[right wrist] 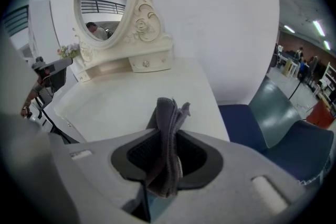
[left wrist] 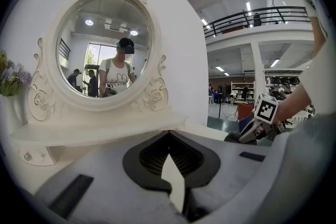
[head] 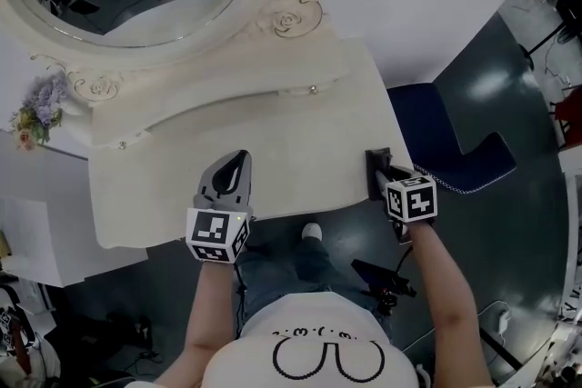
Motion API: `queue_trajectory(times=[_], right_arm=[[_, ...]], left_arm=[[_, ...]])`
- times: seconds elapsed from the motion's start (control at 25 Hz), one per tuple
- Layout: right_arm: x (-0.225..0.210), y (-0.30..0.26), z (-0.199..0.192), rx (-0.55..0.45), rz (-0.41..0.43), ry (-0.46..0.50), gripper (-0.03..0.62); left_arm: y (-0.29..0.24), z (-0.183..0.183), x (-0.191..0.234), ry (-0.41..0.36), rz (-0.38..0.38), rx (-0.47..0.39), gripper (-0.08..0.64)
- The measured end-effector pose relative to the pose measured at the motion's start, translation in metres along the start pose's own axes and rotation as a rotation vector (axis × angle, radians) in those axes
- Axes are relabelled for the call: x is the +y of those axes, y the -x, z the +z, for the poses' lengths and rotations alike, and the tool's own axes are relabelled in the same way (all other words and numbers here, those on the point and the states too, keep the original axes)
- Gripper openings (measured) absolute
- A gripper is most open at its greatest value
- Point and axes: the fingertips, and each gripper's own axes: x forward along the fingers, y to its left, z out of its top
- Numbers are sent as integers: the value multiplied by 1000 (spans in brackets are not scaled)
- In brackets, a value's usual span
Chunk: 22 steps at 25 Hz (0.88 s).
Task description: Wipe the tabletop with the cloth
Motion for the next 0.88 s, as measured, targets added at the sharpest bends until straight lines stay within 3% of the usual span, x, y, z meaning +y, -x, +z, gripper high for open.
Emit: queue_trajectory(times=[0.12, 0.32, 0.6, 0.72, 0.88], right_arm=[[-27, 7, -2, -1, -51, 11, 94], [-77, 18, -2, -8, -208, 111, 94], [-112, 32, 0, -9, -351, 152, 91], [-123, 50, 9, -66, -419, 128, 89], [-120, 90, 33, -225, -471, 47, 89]], left_arm=[[0, 5, -4, -3, 1, 0, -3], [5, 9, -6, 2, 16, -3, -3], [22, 13, 3, 3, 65, -12, -2], [29, 15, 7, -2, 72, -19, -3], [41, 20, 15, -10, 85, -38, -3]])
